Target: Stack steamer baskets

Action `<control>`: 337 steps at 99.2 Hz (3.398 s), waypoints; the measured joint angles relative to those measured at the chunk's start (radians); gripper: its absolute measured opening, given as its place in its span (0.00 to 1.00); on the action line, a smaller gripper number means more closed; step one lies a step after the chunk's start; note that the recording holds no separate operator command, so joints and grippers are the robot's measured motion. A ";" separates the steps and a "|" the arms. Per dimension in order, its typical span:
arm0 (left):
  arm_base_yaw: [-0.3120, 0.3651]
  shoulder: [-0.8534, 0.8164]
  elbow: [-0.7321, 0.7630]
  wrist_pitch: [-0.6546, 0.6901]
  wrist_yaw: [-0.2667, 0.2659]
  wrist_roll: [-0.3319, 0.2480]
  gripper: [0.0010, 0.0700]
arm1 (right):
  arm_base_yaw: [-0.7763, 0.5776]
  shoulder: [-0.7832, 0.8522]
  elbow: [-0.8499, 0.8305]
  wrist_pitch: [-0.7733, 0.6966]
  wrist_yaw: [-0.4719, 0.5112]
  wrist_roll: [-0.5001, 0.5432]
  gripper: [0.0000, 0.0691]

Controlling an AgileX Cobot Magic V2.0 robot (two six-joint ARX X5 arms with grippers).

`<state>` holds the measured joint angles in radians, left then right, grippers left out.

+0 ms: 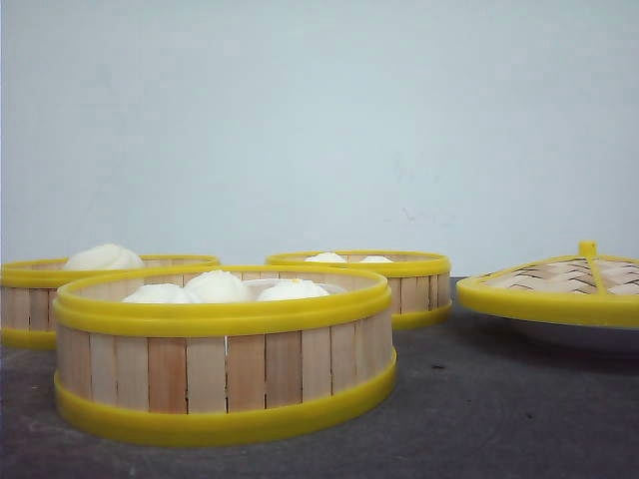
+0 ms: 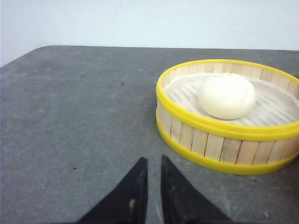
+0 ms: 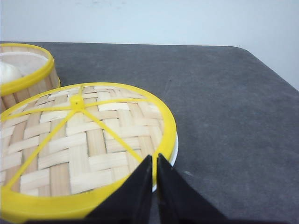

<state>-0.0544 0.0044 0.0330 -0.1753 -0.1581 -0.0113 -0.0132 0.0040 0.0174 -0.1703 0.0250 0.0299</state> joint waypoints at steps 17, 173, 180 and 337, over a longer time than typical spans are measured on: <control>0.000 0.000 0.000 0.000 0.000 0.000 0.02 | 0.000 0.000 0.000 0.000 0.000 0.000 0.01; 0.000 0.000 0.000 0.000 0.000 0.000 0.02 | 0.000 0.000 0.000 0.003 0.000 -0.007 0.01; 0.000 0.000 0.000 0.000 0.000 0.000 0.02 | 0.000 0.000 0.000 0.004 0.000 -0.008 0.01; 0.000 0.579 0.810 -0.221 0.109 -0.226 0.02 | 0.037 0.564 0.782 -0.195 -0.168 0.255 0.01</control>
<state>-0.0547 0.5835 0.8429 -0.3965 -0.0486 -0.2375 0.0238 0.5678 0.7998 -0.3653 -0.1432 0.2848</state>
